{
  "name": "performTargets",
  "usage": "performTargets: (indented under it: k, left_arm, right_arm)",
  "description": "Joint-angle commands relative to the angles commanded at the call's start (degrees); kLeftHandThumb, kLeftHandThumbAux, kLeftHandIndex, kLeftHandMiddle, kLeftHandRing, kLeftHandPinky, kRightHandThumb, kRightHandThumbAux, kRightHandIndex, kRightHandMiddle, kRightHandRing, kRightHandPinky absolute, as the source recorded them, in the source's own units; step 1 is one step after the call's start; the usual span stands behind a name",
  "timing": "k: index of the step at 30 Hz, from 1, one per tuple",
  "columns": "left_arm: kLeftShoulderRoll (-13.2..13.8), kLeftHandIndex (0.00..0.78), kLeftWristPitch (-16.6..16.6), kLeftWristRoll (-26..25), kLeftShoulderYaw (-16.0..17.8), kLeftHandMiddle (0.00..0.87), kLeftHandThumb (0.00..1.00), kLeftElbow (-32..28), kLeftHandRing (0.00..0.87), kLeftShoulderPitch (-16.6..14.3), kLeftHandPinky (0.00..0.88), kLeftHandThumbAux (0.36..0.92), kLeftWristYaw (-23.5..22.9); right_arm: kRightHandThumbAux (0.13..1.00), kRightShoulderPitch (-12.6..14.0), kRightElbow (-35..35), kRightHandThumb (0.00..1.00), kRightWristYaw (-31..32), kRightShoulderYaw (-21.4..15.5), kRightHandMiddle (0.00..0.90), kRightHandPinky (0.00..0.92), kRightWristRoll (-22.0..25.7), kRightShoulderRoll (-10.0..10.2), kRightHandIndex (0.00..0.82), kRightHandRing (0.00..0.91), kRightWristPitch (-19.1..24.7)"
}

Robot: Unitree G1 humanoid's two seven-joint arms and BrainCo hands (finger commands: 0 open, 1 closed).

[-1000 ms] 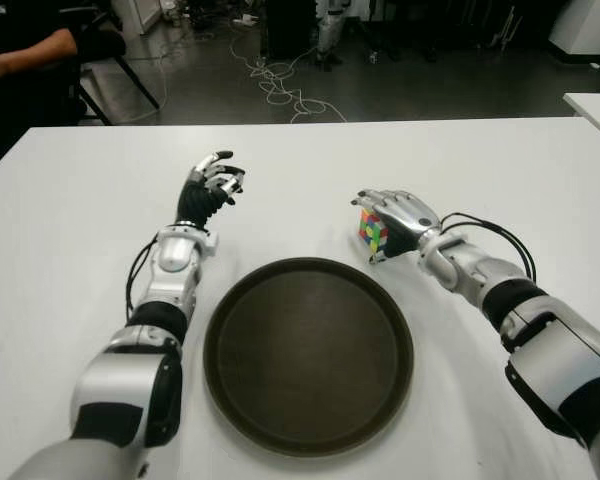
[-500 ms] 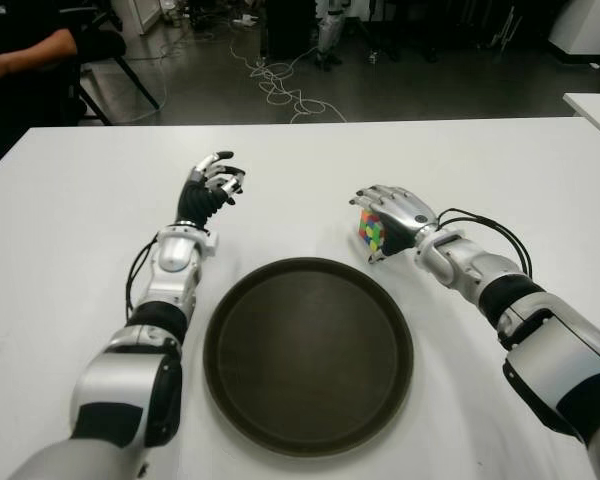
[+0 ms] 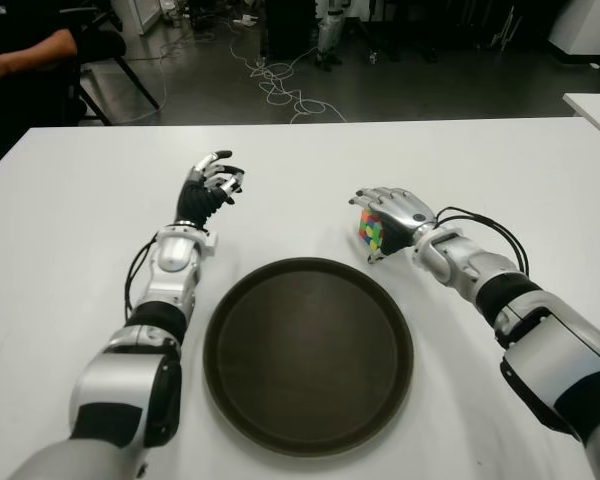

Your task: Pick up the Rubik's Cube and put it in the plate

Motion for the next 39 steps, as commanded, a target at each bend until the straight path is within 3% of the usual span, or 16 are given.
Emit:
performTargets:
  k: [12, 17, 27, 39]
  left_arm:
    - [0.1, 0.227, 0.0, -0.2, 0.2, 0.399, 0.256, -0.3, 0.481, 0.3, 0.54, 0.672, -0.4]
    - [0.1, 0.232, -0.2, -0.3, 0.3, 0.412, 0.262, -0.5, 0.49, 0.5, 0.544, 0.686, -0.1]
    - [0.3, 0.222, 0.1, -0.7, 0.4, 0.387, 0.259, -0.9, 0.478, 0.7, 0.539, 0.676, -0.7]
    - [0.4, 0.233, -0.1, -0.4, 0.2, 0.403, 0.284, -1.0, 0.481, 0.9, 0.536, 0.683, 0.1]
  right_arm:
    - [0.722, -0.2, 0.8, 0.0, 3.7, -3.8, 0.147, 0.132, 3.5, -0.3, 0.076, 0.156, -2.4]
    - [0.723, -0.5, 0.3, 0.0, 5.3, -6.1, 0.16, 0.123, 5.7, -1.6, 0.077, 0.164, -4.2]
    - [0.715, -0.6, 0.1, 0.0, 6.7, -7.6, 0.15, 0.081, 6.4, -2.2, 0.065, 0.143, -4.9]
    - [0.686, -0.7, -0.5, 0.0, 6.6, -8.0, 0.157, 0.1, 6.0, -3.3, 0.073, 0.153, -5.3]
